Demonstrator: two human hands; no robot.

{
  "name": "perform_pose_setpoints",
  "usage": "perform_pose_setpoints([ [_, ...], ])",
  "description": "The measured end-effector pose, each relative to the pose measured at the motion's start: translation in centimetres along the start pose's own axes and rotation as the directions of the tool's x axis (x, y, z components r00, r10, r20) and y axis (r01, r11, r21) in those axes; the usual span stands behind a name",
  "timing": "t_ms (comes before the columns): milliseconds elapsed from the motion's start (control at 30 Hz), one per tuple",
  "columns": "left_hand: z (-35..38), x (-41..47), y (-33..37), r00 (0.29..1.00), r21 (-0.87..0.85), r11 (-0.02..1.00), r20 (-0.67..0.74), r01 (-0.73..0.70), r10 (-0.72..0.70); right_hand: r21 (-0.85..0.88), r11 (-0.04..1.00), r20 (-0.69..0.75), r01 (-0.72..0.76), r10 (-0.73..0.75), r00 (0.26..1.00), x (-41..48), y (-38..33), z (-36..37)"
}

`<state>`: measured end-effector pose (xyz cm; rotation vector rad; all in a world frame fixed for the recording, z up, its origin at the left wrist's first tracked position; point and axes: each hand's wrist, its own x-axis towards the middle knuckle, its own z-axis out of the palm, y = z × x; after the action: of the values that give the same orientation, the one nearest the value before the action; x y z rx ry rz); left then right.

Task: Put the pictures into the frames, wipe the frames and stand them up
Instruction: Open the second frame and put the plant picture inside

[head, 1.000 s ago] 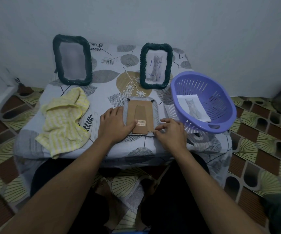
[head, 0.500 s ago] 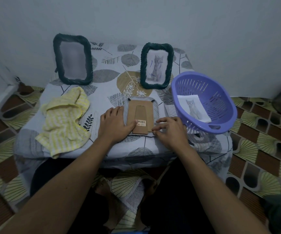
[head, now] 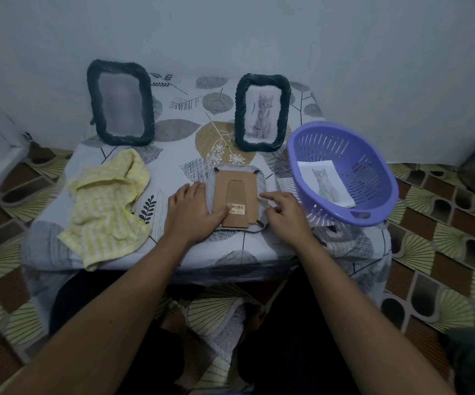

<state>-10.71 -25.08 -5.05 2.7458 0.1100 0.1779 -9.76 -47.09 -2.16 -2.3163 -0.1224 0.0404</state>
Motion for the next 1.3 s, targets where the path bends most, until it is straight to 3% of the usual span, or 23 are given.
perform_pose_setpoints([
  [400,-0.8,0.6,0.3,0.993,-0.151,0.985,0.093,0.088,-0.075,-0.112,0.993,0.042,-0.044,0.049,0.998,0.2,-2.5,1.9],
  [467,-1.6,1.0,0.2,0.980,-0.275,0.950,0.167,0.150,-0.106,-0.106,0.993,0.032,-0.056,0.059,0.998,0.1,-3.0,2.1],
  [567,-3.1,0.8,0.1,0.963,-0.585,0.773,0.241,0.246,-0.124,-0.079,0.994,0.012,-0.082,0.083,0.996,-0.4,-3.9,2.6],
  [700,-5.1,0.2,-0.5,0.951,-0.714,0.631,0.192,0.304,-0.241,-0.055,0.996,0.074,-0.071,0.075,0.994,-1.0,-5.5,3.5],
  [867,-7.5,-0.4,-1.5,0.946,-0.744,0.623,0.038,0.241,-0.321,0.020,1.000,0.218,-0.011,0.007,0.976,-1.4,-7.2,5.0],
  [1033,-8.9,-1.2,-0.8,0.912,-0.782,0.590,-0.071,0.201,-0.405,-0.033,0.997,0.320,0.070,-0.056,0.946,-1.6,-8.6,5.6],
  [1167,-9.2,-1.5,0.7,0.917,-0.736,0.660,-0.146,0.149,-0.370,0.158,0.987,0.274,-0.009,-0.035,0.961,-1.2,-9.1,4.6],
  [1300,-9.1,-1.4,2.8,0.945,-0.700,0.711,-0.182,0.069,-0.270,0.483,0.864,0.232,-0.144,0.033,0.972,-0.4,-9.3,3.0],
])
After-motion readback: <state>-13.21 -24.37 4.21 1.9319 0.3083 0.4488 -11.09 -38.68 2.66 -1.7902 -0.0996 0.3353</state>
